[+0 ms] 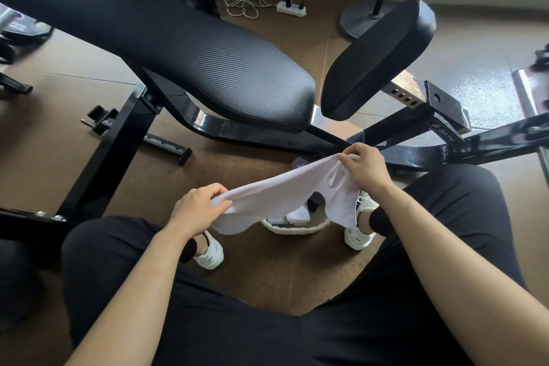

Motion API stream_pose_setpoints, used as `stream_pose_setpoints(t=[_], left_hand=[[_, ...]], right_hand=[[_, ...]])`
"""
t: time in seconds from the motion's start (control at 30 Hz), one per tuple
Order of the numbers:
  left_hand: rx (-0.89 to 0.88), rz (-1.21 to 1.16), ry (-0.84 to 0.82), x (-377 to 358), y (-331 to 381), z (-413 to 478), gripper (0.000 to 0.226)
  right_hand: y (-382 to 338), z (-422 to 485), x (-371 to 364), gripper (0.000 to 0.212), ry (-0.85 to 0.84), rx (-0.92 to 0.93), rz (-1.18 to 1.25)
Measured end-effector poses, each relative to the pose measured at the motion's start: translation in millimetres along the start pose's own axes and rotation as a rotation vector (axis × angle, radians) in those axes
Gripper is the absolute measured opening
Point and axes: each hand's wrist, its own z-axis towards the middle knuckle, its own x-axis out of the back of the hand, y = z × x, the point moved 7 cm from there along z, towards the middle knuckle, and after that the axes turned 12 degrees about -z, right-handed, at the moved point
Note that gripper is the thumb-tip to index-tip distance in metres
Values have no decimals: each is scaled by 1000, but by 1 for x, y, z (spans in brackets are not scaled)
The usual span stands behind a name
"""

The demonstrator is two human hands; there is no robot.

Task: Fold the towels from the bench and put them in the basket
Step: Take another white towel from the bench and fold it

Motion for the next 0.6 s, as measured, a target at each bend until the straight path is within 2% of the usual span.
stream_pose_setpoints(t=[0.1,0.2,0.33,0.43,0.6], left_hand=[[27,-122,9,0,-3,1,21],[53,-400,38,1,-4,1,27],[65,-730,121,7,1,-1,19],[50,-803,142,6,10,-1,5],[49,-858,92,-8,28,-3,20]], right_hand=[[4,2,2,14,21,-24,11],[7,2,2,15,32,-55,30],[6,1,0,10,25,-60,67],[-7,-9,-7,10,-3,-10,76],[-32,-36,-29,1,-192,59,182]])
